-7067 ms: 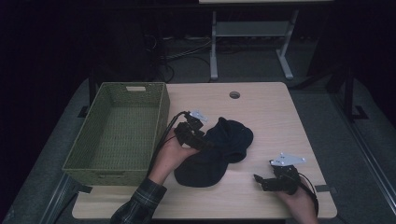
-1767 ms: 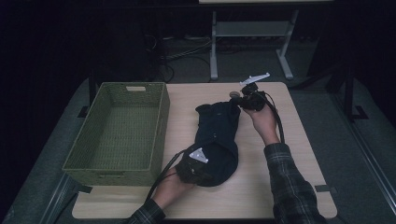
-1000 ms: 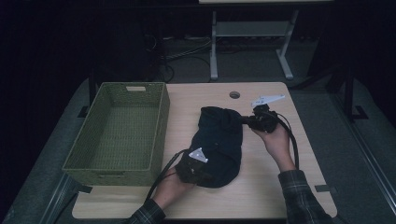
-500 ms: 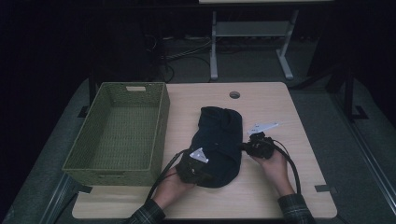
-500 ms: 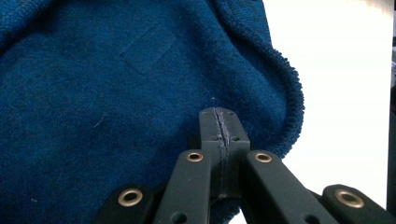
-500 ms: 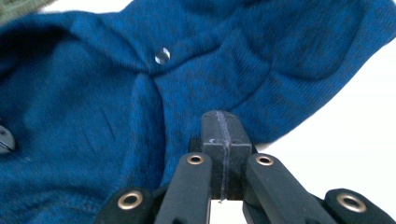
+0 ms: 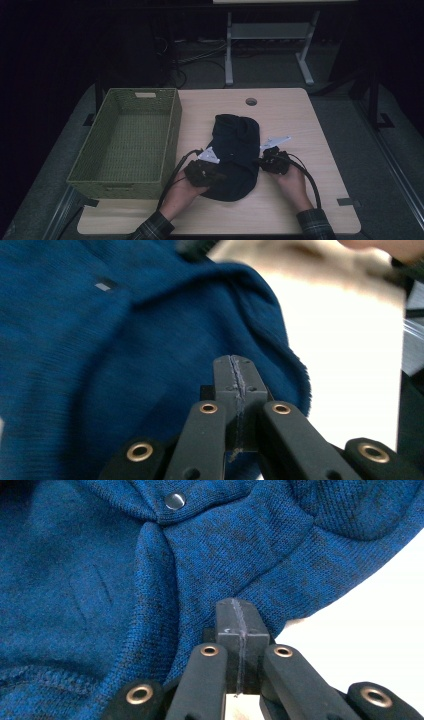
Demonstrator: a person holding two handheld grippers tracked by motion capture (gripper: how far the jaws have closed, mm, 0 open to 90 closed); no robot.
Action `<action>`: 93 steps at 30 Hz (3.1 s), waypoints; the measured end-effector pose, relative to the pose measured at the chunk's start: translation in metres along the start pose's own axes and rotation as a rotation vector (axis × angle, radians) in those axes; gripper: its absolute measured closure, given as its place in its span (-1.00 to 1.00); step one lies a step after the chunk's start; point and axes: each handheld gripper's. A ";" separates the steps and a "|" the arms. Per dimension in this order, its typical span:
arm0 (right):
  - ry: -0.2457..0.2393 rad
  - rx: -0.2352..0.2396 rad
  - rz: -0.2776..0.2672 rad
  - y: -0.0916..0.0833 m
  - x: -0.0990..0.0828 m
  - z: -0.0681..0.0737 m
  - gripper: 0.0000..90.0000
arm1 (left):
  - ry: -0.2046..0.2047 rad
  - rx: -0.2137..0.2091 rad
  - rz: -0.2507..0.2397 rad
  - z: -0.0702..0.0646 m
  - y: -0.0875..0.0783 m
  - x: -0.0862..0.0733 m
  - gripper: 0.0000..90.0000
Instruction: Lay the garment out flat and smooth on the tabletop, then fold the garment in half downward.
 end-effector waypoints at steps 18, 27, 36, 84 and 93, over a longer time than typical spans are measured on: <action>0.033 -0.013 -0.005 -0.016 -0.015 -0.015 1.00 | -0.086 0.226 0.038 0.057 0.034 0.020 1.00; 0.042 -0.022 -0.006 -0.023 -0.022 -0.020 1.00 | -0.076 0.206 0.104 0.058 0.053 0.012 1.00; 0.032 -0.032 -0.001 -0.024 -0.023 -0.018 1.00 | -0.079 0.162 0.122 0.045 0.047 0.004 1.00; 0.052 -0.008 -0.062 -0.062 -0.061 0.015 0.19 | -0.041 0.020 0.089 0.012 0.031 -0.012 0.60; 0.063 -0.032 -0.085 -0.068 -0.052 0.005 -0.05 | -0.050 0.044 0.034 0.021 0.020 -0.001 0.15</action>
Point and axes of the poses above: each handheld gripper's, and its own axes: y roughly forward along the jaws, x roughly out of its top, z roughly to its left, and after that the axes turned 5 degrees about x, right-handed
